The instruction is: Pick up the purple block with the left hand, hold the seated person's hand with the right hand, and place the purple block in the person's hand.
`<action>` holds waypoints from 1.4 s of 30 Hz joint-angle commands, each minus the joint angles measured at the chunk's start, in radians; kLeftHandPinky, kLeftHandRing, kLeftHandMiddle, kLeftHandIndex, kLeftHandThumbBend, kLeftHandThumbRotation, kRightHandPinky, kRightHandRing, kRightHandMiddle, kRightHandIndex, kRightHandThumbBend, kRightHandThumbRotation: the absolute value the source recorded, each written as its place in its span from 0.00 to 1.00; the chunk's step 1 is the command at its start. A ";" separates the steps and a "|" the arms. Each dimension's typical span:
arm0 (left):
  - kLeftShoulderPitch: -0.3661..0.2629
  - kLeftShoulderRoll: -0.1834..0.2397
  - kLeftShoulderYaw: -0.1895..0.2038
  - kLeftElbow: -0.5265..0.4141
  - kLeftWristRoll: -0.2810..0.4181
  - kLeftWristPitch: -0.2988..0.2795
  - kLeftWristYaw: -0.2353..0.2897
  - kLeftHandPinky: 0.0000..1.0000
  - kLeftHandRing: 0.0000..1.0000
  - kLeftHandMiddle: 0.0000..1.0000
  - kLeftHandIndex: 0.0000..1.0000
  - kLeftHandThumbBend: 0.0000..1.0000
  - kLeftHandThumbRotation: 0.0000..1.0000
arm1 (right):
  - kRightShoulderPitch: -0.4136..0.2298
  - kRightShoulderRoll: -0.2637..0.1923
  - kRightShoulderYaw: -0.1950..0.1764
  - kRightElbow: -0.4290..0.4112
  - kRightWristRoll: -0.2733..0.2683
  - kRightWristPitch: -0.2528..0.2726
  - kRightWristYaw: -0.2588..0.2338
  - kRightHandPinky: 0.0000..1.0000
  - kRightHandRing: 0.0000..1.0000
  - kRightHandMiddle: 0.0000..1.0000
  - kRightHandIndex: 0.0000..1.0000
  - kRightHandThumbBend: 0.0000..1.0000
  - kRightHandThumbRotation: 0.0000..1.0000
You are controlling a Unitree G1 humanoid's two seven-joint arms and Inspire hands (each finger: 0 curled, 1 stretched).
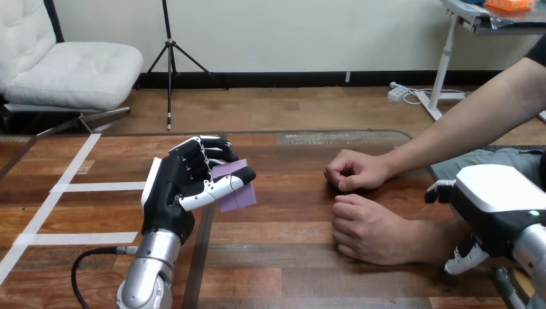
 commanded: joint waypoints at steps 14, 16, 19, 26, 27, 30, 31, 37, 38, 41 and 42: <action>-0.031 0.009 0.007 -0.064 0.000 -0.036 -0.011 0.35 0.40 0.47 0.49 0.87 0.06 | -0.138 -0.046 0.063 0.071 -0.050 0.007 0.041 0.80 0.79 0.81 0.79 0.89 0.03; -0.031 0.009 0.007 -0.064 -0.002 -0.037 -0.014 0.34 0.40 0.47 0.49 0.87 0.06 | -0.147 -0.047 0.069 0.079 -0.051 0.007 0.047 0.80 0.80 0.81 0.79 0.89 0.03; -0.031 0.008 0.009 -0.066 -0.007 -0.036 -0.021 0.34 0.40 0.47 0.49 0.87 0.06 | -0.157 -0.048 0.078 0.090 -0.057 0.006 0.050 0.80 0.80 0.81 0.79 0.87 0.03; -0.031 0.009 0.016 -0.071 -0.021 -0.026 -0.041 0.34 0.40 0.48 0.49 0.87 0.05 | -0.179 -0.041 0.103 0.119 -0.073 0.009 0.055 0.80 0.80 0.80 0.79 0.87 0.06; -0.032 0.009 0.017 -0.072 -0.023 -0.026 -0.042 0.34 0.40 0.48 0.49 0.87 0.05 | -0.182 -0.040 0.105 0.123 -0.074 0.009 0.054 0.80 0.80 0.80 0.79 0.87 0.06; -0.031 0.010 0.017 -0.073 -0.021 -0.027 -0.042 0.34 0.40 0.48 0.49 0.88 0.05 | -0.189 -0.038 0.113 0.139 -0.078 0.007 0.050 0.80 0.80 0.80 0.78 0.87 0.07; -0.031 0.010 0.017 -0.074 -0.020 -0.028 -0.042 0.34 0.40 0.48 0.49 0.88 0.06 | -0.191 -0.038 0.116 0.143 -0.078 0.007 0.049 0.80 0.80 0.80 0.78 0.87 0.07; -0.027 0.013 0.013 -0.082 -0.011 -0.033 -0.035 0.35 0.40 0.47 0.49 0.88 0.06 | -0.213 -0.040 0.140 0.183 -0.089 -0.005 0.042 0.79 0.79 0.79 0.78 0.86 0.07; -0.027 0.013 0.013 -0.082 -0.011 -0.034 -0.035 0.35 0.40 0.47 0.49 0.88 0.06 | -0.215 -0.040 0.143 0.189 -0.091 -0.006 0.040 0.79 0.79 0.79 0.78 0.86 0.07; -0.025 0.012 0.014 -0.087 -0.014 -0.031 -0.039 0.35 0.40 0.47 0.49 0.88 0.06 | -0.223 -0.040 0.154 0.203 -0.097 -0.008 0.037 0.79 0.79 0.79 0.78 0.85 0.07; -0.024 0.012 0.014 -0.089 -0.015 -0.030 -0.040 0.35 0.40 0.47 0.49 0.88 0.06 | -0.224 -0.040 0.156 0.206 -0.098 -0.008 0.036 0.79 0.79 0.79 0.78 0.85 0.07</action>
